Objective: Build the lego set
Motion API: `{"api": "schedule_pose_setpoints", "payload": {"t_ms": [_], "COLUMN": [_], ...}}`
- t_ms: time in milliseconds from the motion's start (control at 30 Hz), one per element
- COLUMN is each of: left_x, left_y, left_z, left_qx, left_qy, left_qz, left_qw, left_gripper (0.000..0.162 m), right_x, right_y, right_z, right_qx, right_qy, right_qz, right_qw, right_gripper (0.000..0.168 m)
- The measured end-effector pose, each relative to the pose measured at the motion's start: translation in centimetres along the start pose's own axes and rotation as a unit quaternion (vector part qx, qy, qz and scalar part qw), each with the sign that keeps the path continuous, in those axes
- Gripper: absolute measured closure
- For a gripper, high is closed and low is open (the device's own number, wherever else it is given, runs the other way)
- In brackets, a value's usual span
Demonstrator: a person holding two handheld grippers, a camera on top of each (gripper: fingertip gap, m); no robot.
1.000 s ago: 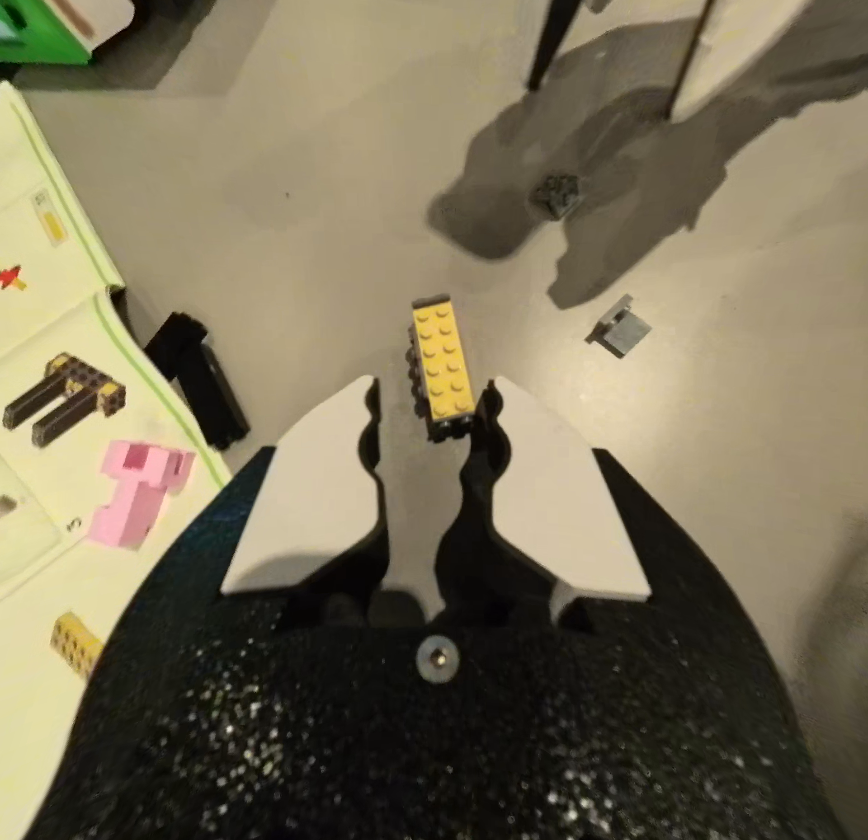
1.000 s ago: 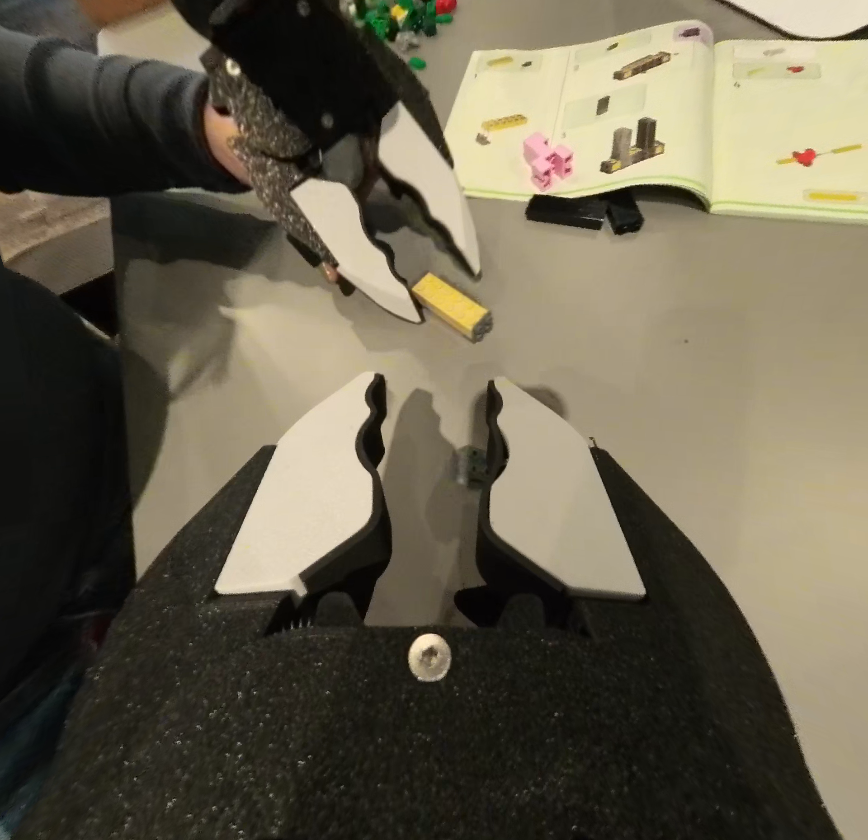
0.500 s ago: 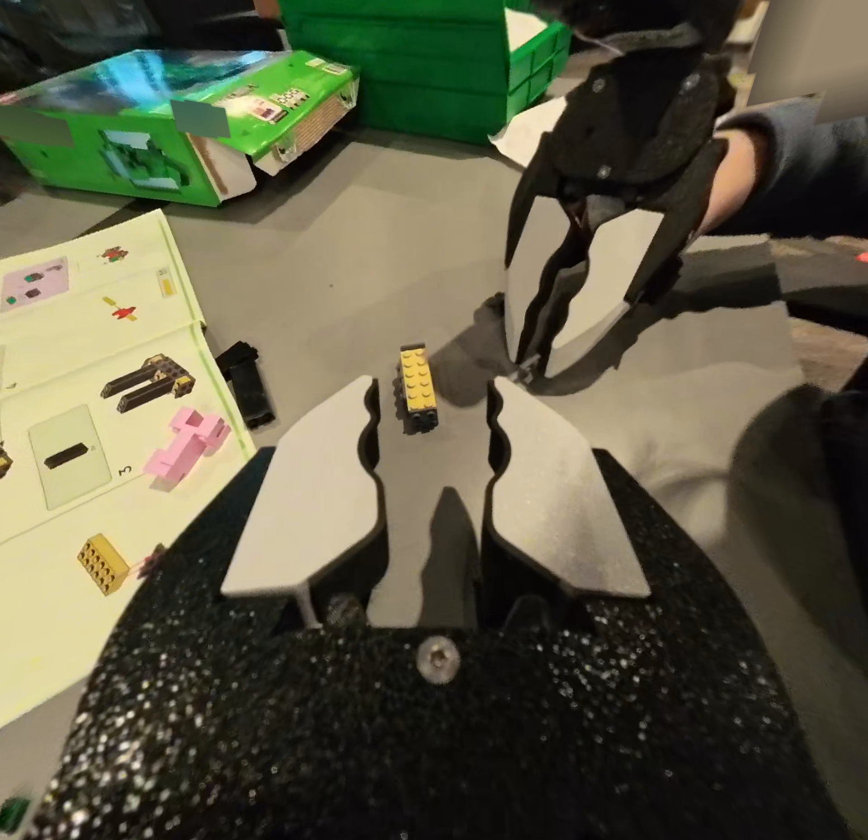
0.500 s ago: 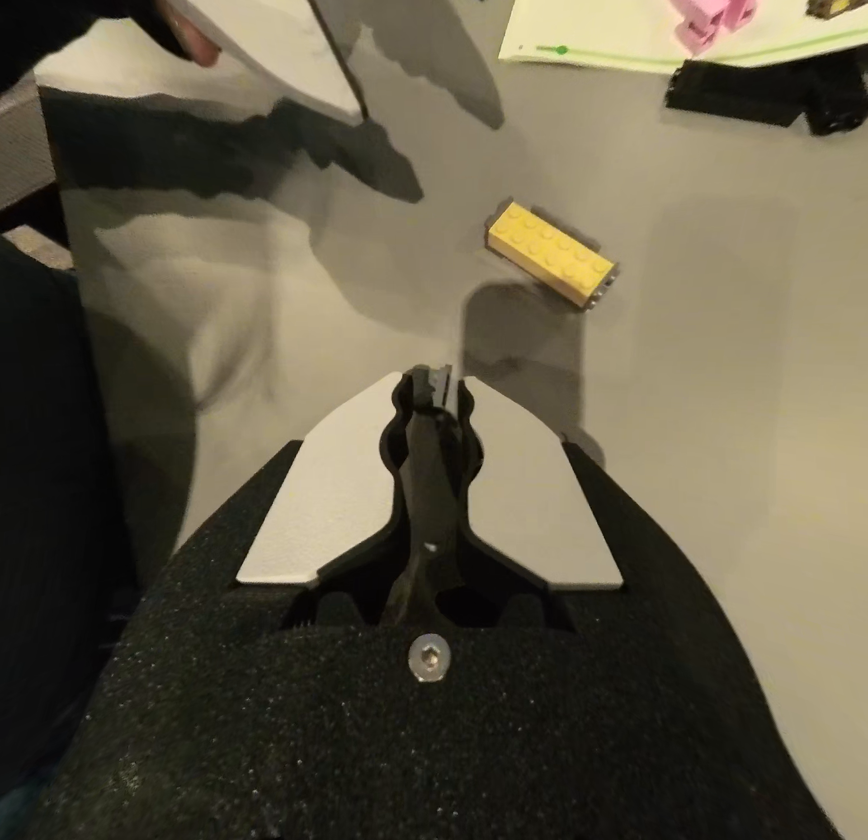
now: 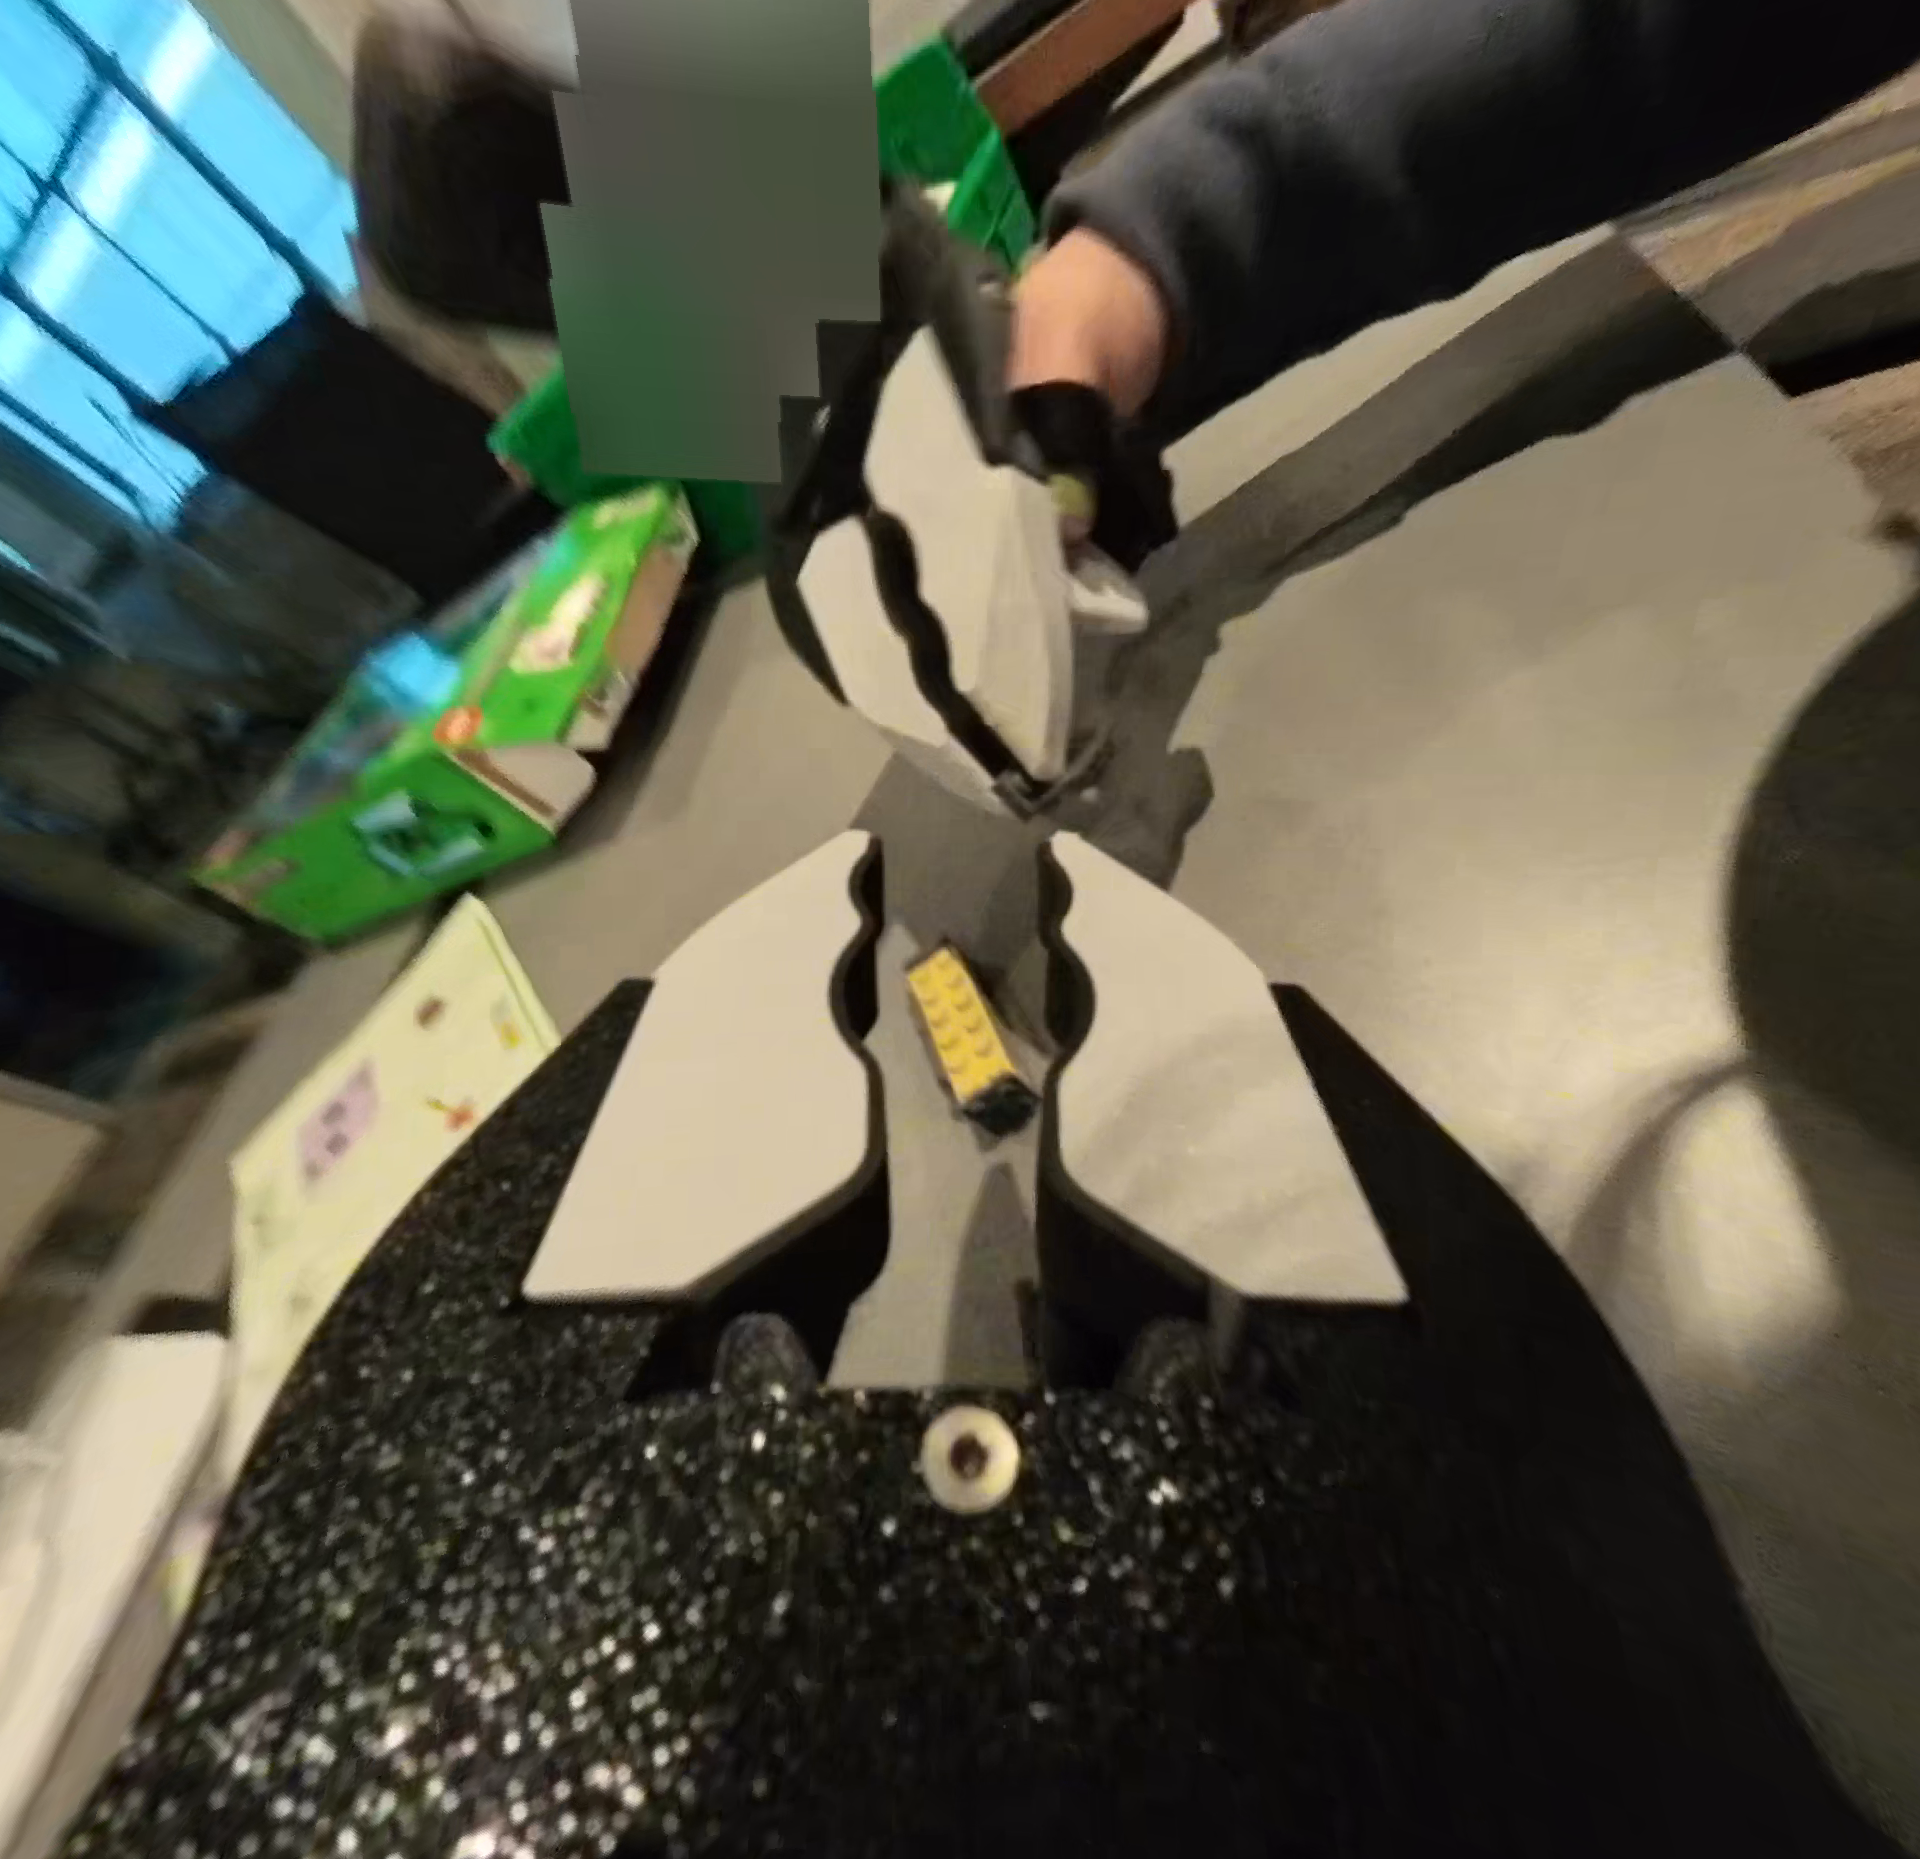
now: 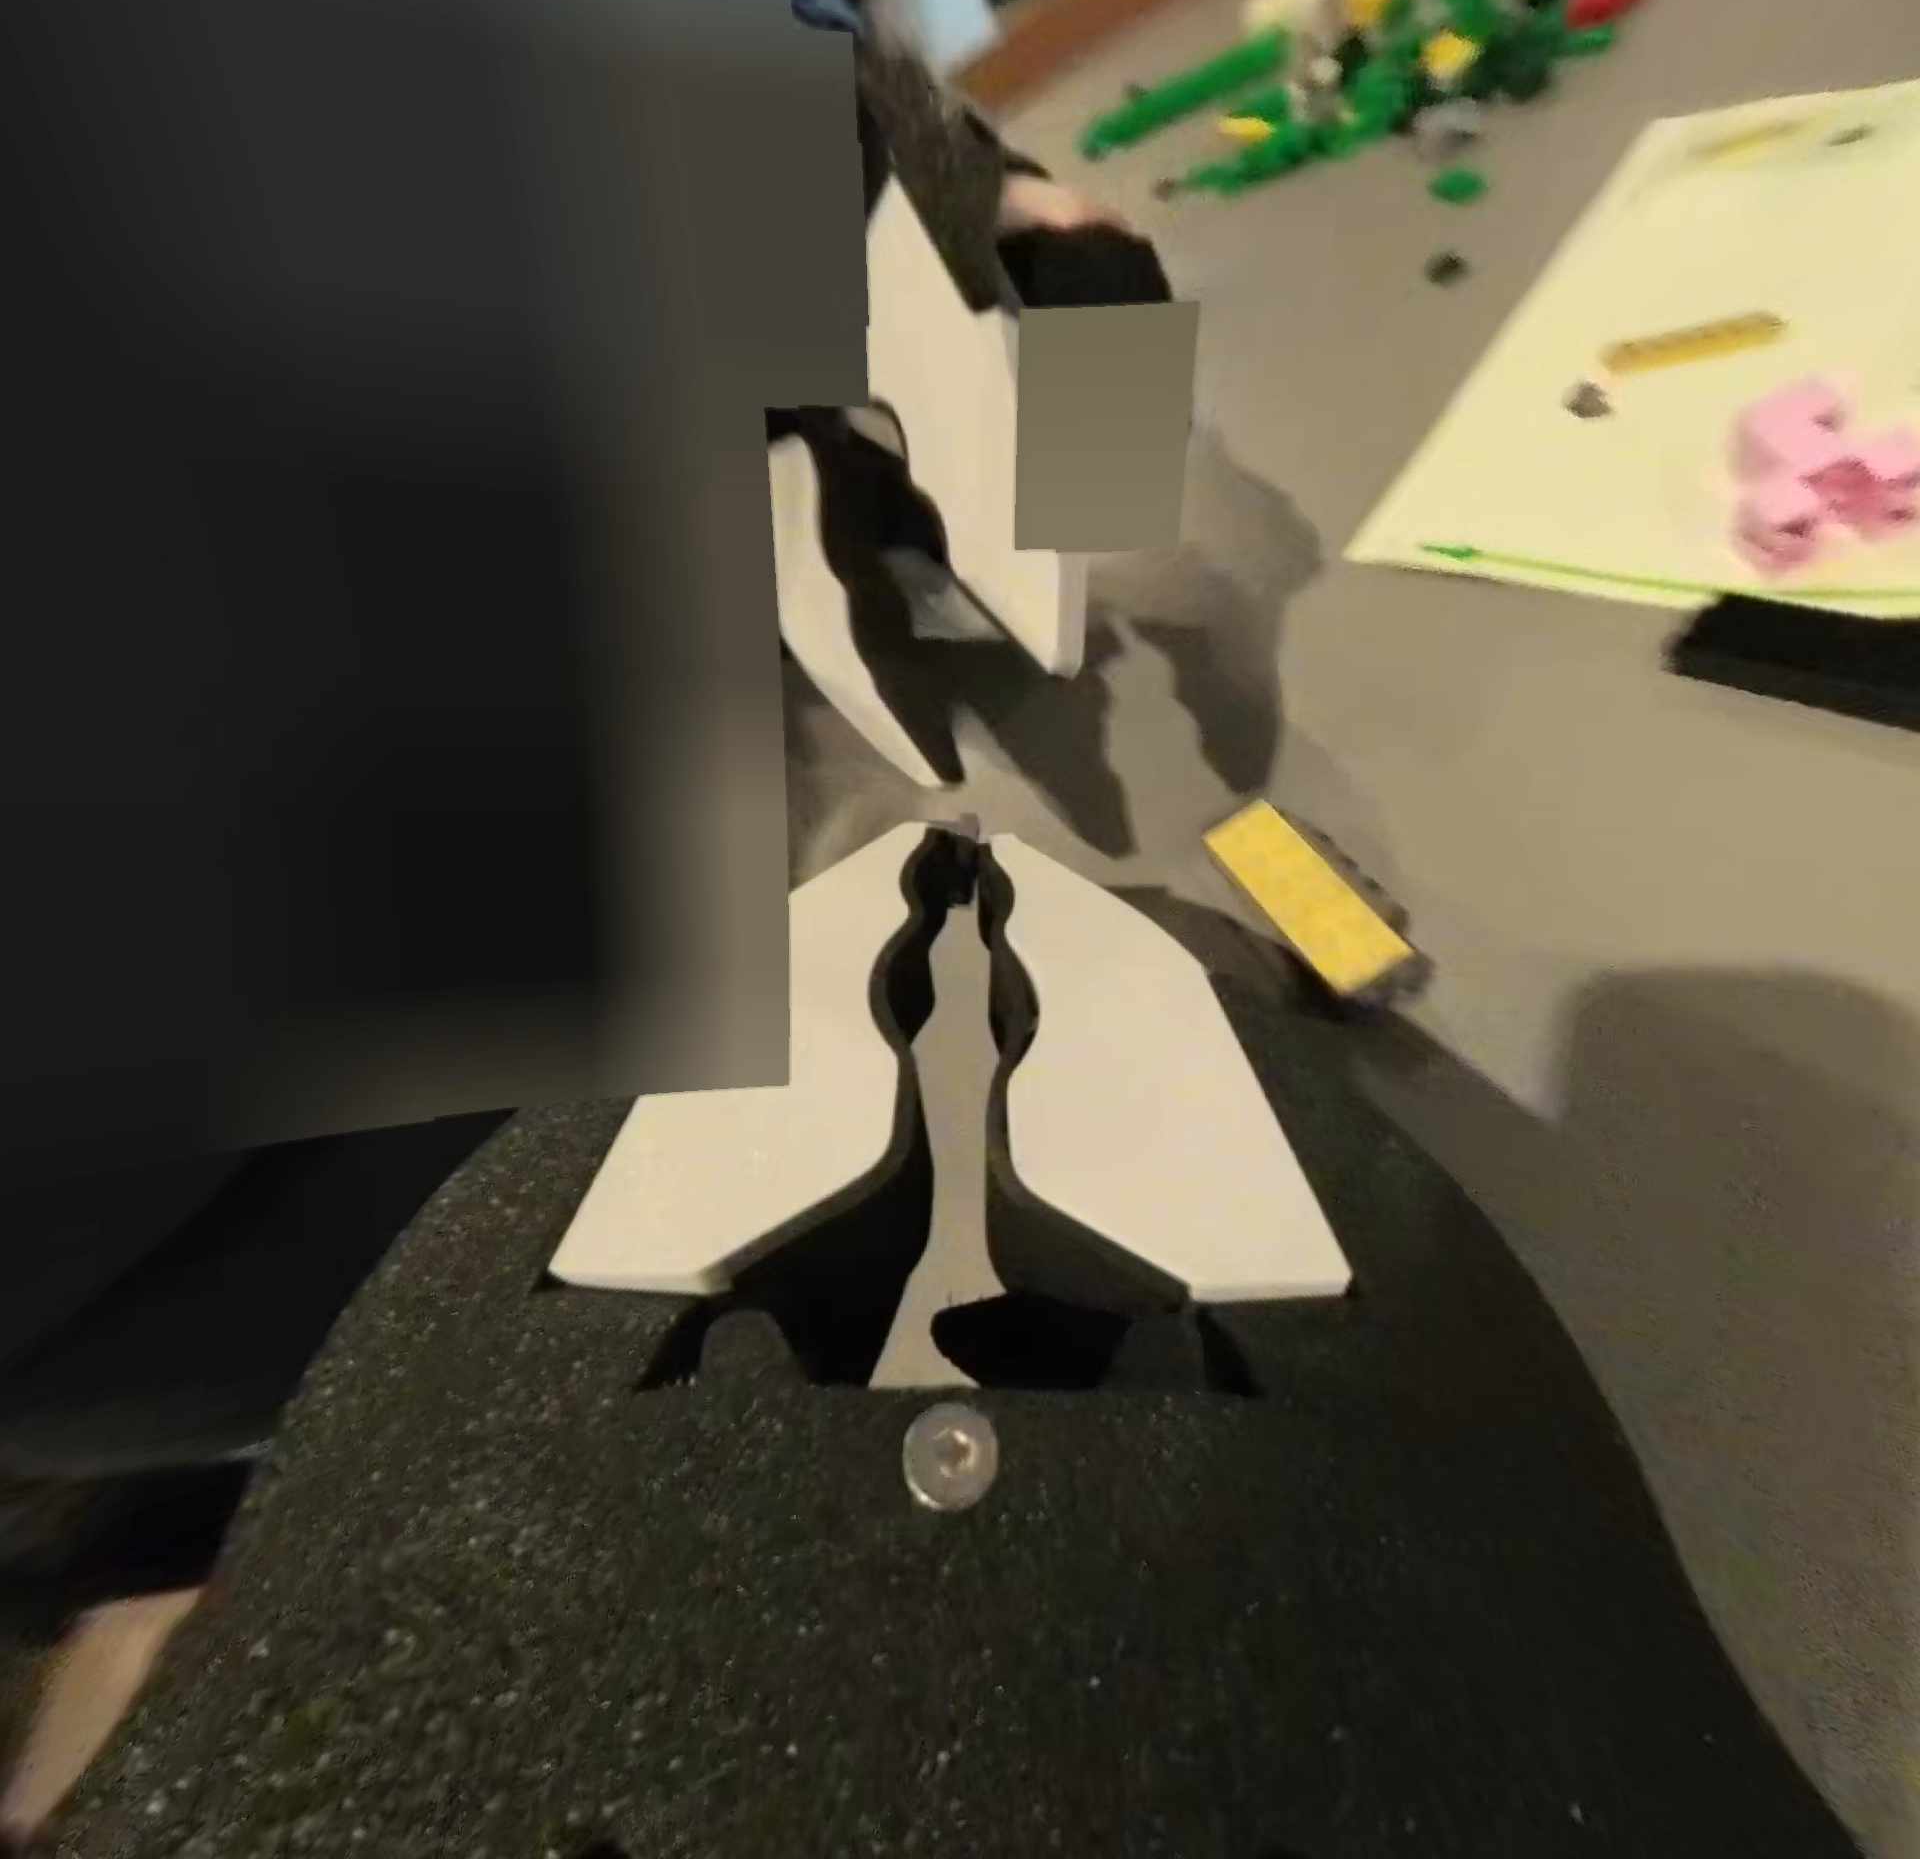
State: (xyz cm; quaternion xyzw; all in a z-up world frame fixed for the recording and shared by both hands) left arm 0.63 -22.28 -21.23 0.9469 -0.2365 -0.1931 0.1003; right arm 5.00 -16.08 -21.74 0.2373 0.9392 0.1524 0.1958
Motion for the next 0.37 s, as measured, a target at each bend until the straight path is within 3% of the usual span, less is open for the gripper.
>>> {"api": "schedule_pose_setpoints", "payload": {"t_ms": [133, 233, 367], "left_x": [0.2, 0.4, -0.5], "left_y": [-0.1, 0.0, -0.4], "left_z": [-1.4, -2.6, -2.5], "left_qx": [0.047, 0.096, 0.092], "left_qy": [-0.110, -0.131, -0.156], "left_qz": [0.001, 0.006, -0.026], "left_qw": [0.993, 0.987, 0.983], "left_gripper": [0.135, 0.141, 0.148], "right_x": [0.8, 1.9, 2.5], "right_y": [1.3, 1.6, 1.4], "right_z": [-1.5, -1.6, -1.5], "right_qx": [0.070, 0.078, 0.066], "right_qy": [-0.086, -0.121, -0.142], "right_qz": [-0.116, -0.129, -0.135], "right_qw": [0.987, 0.981, 0.978], "right_gripper": [0.164, 0.164, 0.164]}}
Point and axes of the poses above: each gripper's, where its closed fingertips meet, y back along the fingers, z out of its underside, x = y × z across the jaws, the point moved 4 cm from there along y, back along the fingers, and after that the axes turned 11 degrees about y, right-handed, at the moved point
